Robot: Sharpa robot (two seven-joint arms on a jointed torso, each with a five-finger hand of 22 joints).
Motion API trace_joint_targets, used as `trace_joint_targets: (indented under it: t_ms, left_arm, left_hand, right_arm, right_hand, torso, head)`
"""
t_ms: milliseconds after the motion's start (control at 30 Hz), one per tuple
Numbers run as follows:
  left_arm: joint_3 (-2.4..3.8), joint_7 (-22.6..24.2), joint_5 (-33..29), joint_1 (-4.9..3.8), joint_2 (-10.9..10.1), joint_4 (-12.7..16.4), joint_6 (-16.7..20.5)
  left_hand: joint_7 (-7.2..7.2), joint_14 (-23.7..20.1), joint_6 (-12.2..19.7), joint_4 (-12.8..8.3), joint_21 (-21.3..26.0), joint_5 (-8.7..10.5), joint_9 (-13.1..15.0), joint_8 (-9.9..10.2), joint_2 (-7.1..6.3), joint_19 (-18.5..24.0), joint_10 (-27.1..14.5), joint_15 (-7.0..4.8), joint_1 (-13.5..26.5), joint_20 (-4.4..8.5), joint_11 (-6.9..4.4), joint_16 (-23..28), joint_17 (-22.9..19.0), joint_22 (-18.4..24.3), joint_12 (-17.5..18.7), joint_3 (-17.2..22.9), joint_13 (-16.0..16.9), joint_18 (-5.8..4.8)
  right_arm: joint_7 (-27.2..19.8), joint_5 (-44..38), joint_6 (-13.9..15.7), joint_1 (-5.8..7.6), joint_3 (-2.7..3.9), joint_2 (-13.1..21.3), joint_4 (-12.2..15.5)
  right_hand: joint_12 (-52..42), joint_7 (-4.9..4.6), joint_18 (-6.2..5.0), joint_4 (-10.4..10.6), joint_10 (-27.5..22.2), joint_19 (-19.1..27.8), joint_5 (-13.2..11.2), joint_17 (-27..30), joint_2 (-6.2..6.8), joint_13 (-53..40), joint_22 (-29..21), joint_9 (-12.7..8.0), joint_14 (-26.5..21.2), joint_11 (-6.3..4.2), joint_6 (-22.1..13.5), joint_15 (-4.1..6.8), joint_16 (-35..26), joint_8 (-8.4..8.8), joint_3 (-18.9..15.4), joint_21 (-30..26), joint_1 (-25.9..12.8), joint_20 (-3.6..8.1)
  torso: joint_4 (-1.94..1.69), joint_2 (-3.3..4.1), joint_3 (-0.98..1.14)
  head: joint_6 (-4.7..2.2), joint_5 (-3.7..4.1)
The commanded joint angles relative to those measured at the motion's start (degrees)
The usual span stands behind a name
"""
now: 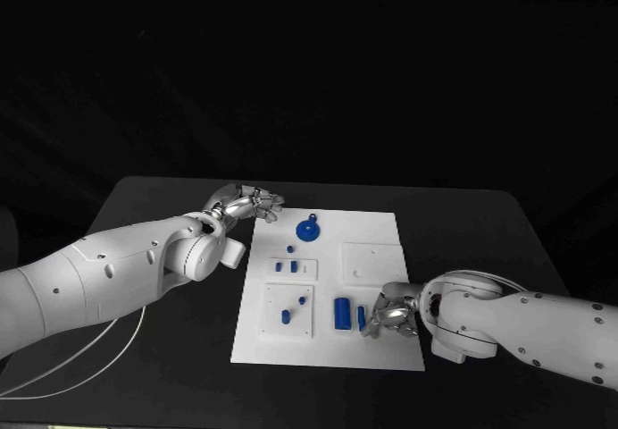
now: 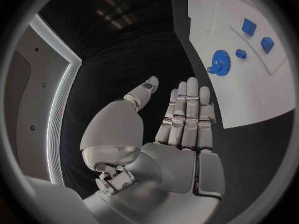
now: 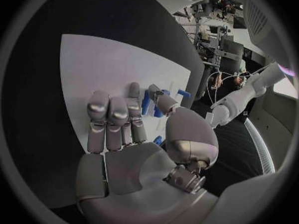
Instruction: Assemble the parts on the task board
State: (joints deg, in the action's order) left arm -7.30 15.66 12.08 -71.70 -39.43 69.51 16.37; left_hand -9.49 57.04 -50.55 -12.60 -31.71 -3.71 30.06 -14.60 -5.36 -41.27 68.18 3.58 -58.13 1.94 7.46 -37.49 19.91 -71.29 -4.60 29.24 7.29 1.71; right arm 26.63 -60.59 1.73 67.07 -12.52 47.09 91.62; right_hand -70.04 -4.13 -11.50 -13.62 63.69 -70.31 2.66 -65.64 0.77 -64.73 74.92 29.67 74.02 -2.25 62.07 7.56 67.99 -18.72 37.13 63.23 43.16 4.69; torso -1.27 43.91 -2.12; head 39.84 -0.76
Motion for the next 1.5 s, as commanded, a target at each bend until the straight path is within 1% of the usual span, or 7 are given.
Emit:
trace_joint_targets:
  t_ms: [33,400,633,800,1000,1267,1500]
  left_arm:
    - [0.03,0.54,-0.25,-0.03,0.17,0.18,-0.33]
    - [0.03,0.56,-0.27,-0.03,0.12,0.10,-0.41]
    - [0.03,0.51,-0.27,-0.03,0.07,0.09,-0.41]
    - [0.03,0.45,-0.28,-0.03,0.04,0.07,-0.68]
    - [0.00,0.06,-0.28,-0.02,0.12,-0.44,-1.28]
    - [-0.04,-0.29,-0.28,-0.02,0.14,-0.52,-1.59]
    - [-0.07,-0.05,-0.28,-0.01,0.05,-0.59,-1.38]
  left_hand:
    - [0.18,0.37,0.23,0.44,0.29,-0.06,-0.09,-0.38,0.50,-0.47,-0.32,0.19,-0.05,-0.03,-0.19,0.23,0.11,-0.08,-0.01,0.05,-0.08,0.14]
    - [0.15,0.39,0.27,0.87,0.41,-0.06,-0.15,-0.42,0.65,-0.52,-0.34,0.20,0.35,-0.04,-0.17,0.37,0.29,-0.16,-0.01,-0.02,-0.11,0.12]
    - [0.16,0.39,0.29,0.89,0.44,-0.08,-0.16,-0.43,0.66,-0.52,-0.34,0.20,0.35,-0.03,-0.18,0.40,0.32,-0.18,-0.02,0.00,-0.11,0.12]
    - [0.15,0.40,0.31,1.09,0.49,-0.09,-0.19,-0.44,0.79,-0.53,-0.35,0.20,0.50,-0.04,-0.17,0.45,0.40,-0.21,-0.02,-0.01,-0.12,0.12]
    - [0.14,0.37,0.35,1.16,0.54,-0.10,-0.21,-0.44,0.87,-0.53,-0.39,0.21,0.51,-0.03,-0.16,0.51,0.45,-0.24,0.00,0.03,-0.13,0.13]
    - [0.15,0.32,0.36,1.14,0.58,-0.10,-0.23,-0.45,0.88,-0.50,-0.42,0.22,0.46,-0.03,-0.16,0.57,0.48,-0.26,0.01,0.04,-0.15,0.13]
    - [0.14,0.28,0.39,1.08,0.62,-0.08,-0.25,-0.45,0.82,-0.47,-0.46,0.23,0.41,-0.03,-0.15,0.63,0.52,-0.29,0.03,0.04,-0.16,0.13]
  right_arm:
    - [2.01,-0.60,-0.31,-0.20,-0.06,-0.16,-0.48]
    - [2.75,-0.60,-1.37,-0.60,-0.06,-0.79,-1.24]
    - [3.13,-0.59,-2.81,-0.84,-0.07,-1.20,-1.81]
    - [3.73,-0.58,-2.18,-0.85,-0.07,-1.48,-2.32]
    - [4.15,-0.08,-1.82,-0.85,-0.06,-1.77,-3.26]
    - [3.38,0.13,-1.09,-0.98,-0.06,-1.69,-3.11]
    - [0.89,0.75,-0.36,-0.99,-0.03,-0.03,-1.90]
  right_hand:
    - [0.07,-0.15,-3.50,-0.15,0.23,-0.18,0.15,-0.06,0.51,-0.08,0.63,-0.19,0.27,0.29,-0.05,0.23,-0.26,0.18,0.43,0.05,0.14,0.02]
    - [0.07,-0.17,-3.50,-0.44,0.30,-0.20,0.15,-0.08,0.91,-0.20,0.65,-0.19,0.29,0.31,-0.03,0.18,-0.26,0.16,0.78,0.08,0.23,-0.05]
    - [0.35,-0.24,-3.50,-0.99,-0.04,-0.16,0.15,-0.11,1.82,-0.05,0.68,-0.23,0.24,0.38,-0.21,0.11,-0.29,0.23,0.94,0.12,0.26,-0.16]
    - [0.50,-0.34,-3.50,-2.35,-0.29,-0.11,0.12,-0.17,4.17,-0.04,0.74,-0.23,0.17,0.48,-0.35,0.03,-0.29,0.24,0.36,0.20,0.40,-0.23]
    - [0.90,-0.40,-3.50,-2.73,-0.77,-0.11,0.14,-0.25,5.31,0.15,0.72,-0.22,0.15,0.54,-0.63,-0.04,-0.26,0.28,-2.92,0.23,-1.86,-0.40]
    - [1.22,-0.46,-3.50,-2.87,-1.23,0.03,0.15,-0.30,5.85,0.32,0.68,-0.24,0.00,0.59,-0.91,-0.06,-0.30,0.38,-3.79,0.14,-1.68,-0.29]
    - [1.42,-0.59,-3.50,-2.83,-1.63,0.29,0.15,-0.36,8.87,0.18,0.59,-0.27,-0.32,0.70,-1.39,-0.12,-0.47,0.54,-4.78,-0.11,0.23,-0.03]
  torso:
    - [-0.09,0.01,0.00]
    - [-0.03,0.02,0.00]
    - [-0.04,0.01,-0.02]
    - [-0.01,0.00,-0.04]
    - [-0.03,0.02,-0.04]
    - [-0.07,0.02,-0.04]
    - [-0.08,-0.03,0.01]
  head:
    - [0.16,-0.15]
    - [0.32,-0.18]
    - [0.35,-0.13]
    - [0.36,-0.10]
    - [0.52,-0.14]
    - [0.50,-0.09]
    - [0.31,-0.08]
